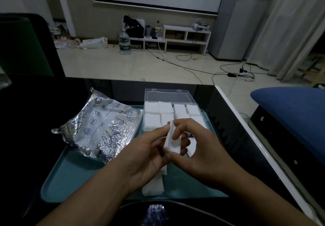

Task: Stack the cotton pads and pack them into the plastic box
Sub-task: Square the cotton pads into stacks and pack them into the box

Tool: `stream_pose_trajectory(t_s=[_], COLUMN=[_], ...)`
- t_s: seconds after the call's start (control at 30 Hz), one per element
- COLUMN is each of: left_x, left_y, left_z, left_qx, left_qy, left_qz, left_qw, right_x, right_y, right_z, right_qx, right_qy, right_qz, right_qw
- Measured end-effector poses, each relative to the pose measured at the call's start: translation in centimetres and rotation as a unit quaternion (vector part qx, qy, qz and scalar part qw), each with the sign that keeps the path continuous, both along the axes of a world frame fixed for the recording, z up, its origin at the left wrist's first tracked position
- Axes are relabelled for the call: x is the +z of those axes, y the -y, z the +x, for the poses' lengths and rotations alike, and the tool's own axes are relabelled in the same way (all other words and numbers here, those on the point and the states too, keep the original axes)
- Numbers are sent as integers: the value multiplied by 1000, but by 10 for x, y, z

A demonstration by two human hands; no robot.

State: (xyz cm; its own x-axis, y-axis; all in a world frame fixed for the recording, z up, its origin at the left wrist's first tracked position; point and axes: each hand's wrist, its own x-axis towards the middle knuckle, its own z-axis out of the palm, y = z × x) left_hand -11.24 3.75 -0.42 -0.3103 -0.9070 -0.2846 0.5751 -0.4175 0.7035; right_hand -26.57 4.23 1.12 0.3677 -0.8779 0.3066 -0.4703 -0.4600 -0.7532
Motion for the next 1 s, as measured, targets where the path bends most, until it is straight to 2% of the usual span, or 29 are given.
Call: stream_pose_trajectory(t_s=[0.07,0.2,0.33,0.43,0.5,0.57,0.73,0.9,1.0], left_x=[0,1,1,1,0,1,2,2,4], left_y=[-1,-2,-2,1,4,6,10,18,23], left_z=[0,3,2,1,-1,-2,-8,-8,-6], left_qx=[-3,-30,-36,-23,-19,-22,-44,-48,-57], left_qy=[10,83,100,66,33,20,2,-28,-39], left_qz=[-2,-30,-31,-23,-20,-20,-22,-17,-25], left_qw=[1000,996,994,997,999,999,999,998,997], right_x=[0,-2,-2,2,7,13,13,17,19], right_y=[0,5,4,6,9,13,24,40,45], right_z=[0,-5,-8,-9,-12,-15,-21,-26,-26], right_qx=[6,9,15,0,-45,-97,-81,-60,-42], right_qy=[-15,-51,-63,44,161,220,229,248,258], right_qz=[-27,-69,-41,63,131,196,315,348,336], right_qw=[1000,996,997,997,977,950,918,902,905])
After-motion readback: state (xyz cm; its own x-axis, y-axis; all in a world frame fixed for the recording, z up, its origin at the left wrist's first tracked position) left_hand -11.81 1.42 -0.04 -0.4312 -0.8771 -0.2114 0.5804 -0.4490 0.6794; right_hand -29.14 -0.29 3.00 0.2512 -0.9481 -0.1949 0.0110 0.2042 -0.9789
